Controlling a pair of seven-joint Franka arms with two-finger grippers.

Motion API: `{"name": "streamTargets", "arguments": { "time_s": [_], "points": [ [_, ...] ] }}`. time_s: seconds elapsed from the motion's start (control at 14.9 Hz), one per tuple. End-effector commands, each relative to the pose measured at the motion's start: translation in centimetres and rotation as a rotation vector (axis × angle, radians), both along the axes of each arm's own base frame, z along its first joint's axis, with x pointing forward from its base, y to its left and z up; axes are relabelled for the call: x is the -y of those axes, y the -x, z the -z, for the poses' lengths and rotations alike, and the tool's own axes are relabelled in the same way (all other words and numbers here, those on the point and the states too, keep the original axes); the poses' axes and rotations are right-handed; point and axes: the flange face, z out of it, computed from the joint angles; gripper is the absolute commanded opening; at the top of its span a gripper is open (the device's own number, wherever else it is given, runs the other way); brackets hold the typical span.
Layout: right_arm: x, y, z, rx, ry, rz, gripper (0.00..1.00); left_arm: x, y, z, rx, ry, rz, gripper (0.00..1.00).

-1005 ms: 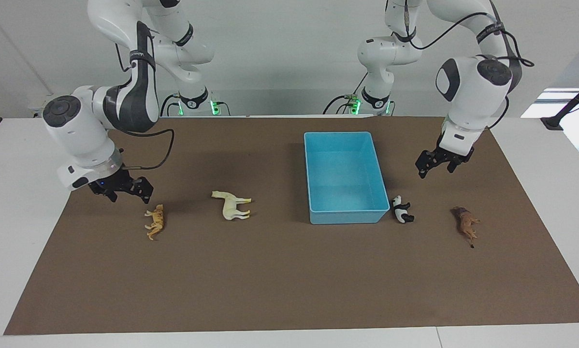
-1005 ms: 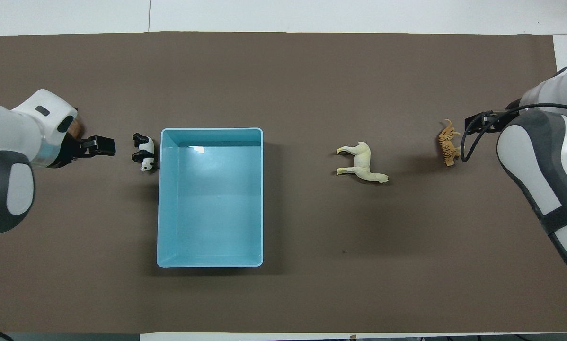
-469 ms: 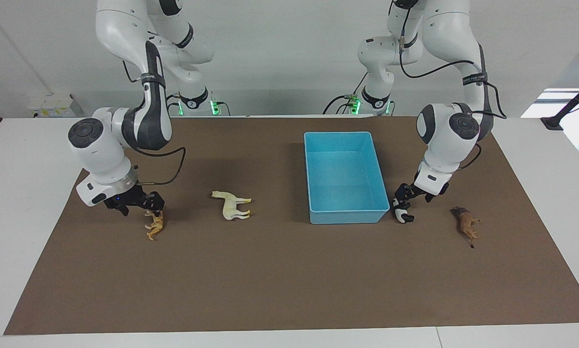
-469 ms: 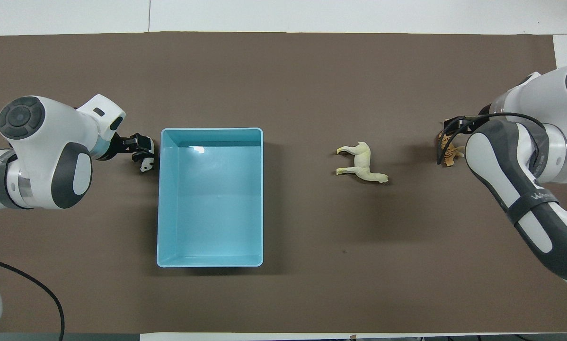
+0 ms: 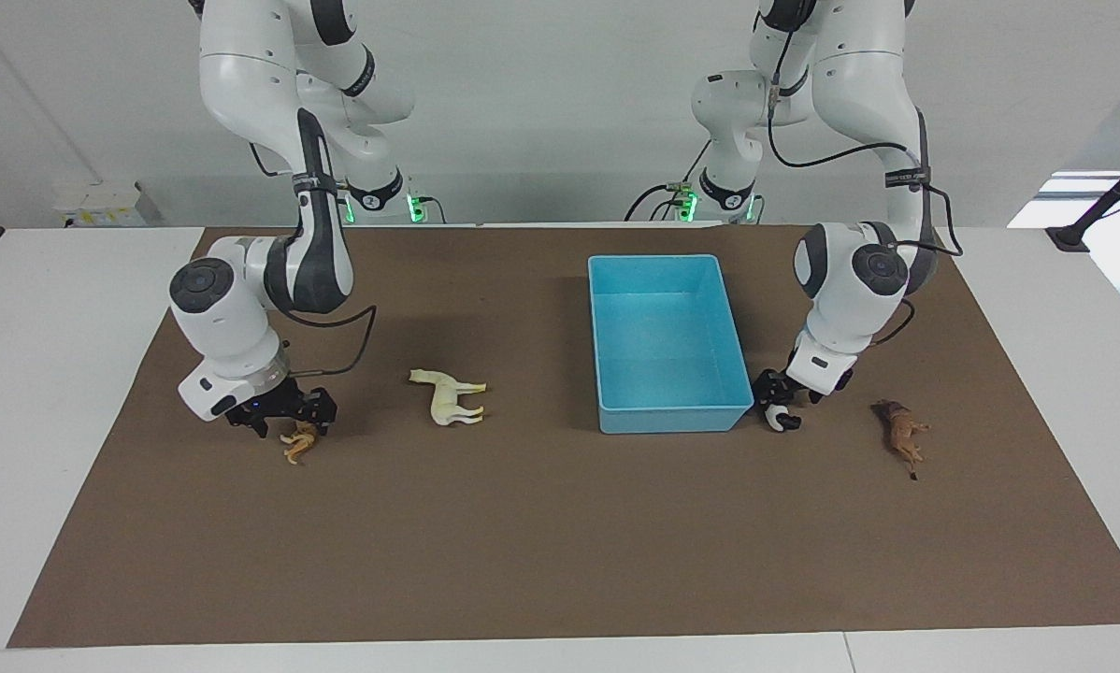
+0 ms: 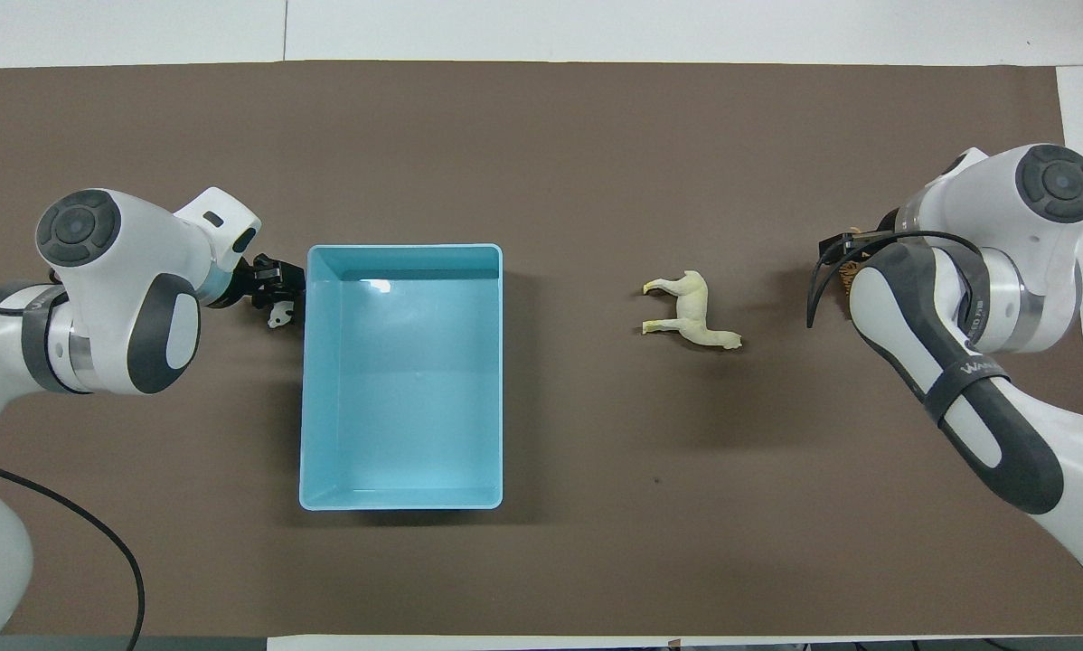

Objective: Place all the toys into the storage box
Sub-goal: 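Grasp the panda with the left gripper while the right gripper grasps the tiger, then carry the panda into the blue box and open the left gripper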

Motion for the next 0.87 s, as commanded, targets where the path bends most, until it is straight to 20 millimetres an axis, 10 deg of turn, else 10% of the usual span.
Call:
{"name": "streamTargets", "arguments": {
  "time_s": [0.0, 0.27, 0.6, 0.8],
  "points": [
    [-0.7, 0.6, 0.2, 0.005, 0.01, -0.091, 1.0, 0.1, 0.2, 0.5, 0.008, 0.002, -0.016, 1.0],
    [0.6, 1.1, 0.6, -0.004, 0.012, -0.12, 1.0, 0.2, 0.2, 1.4, 0.02, 0.007, -0.045, 0.97],
    [1.8, 2.5, 1.8, -0.015, 0.009, -0.1, 1.0, 0.0, 0.6, 1.5, -0.015, 0.001, -0.074, 0.02],
    [1.8, 2.8, 2.3, -0.004, 0.007, -0.094, 0.98, -0.3, -1.3, -1.7, -0.046, -0.002, -0.086, 0.0]
  ]
}}
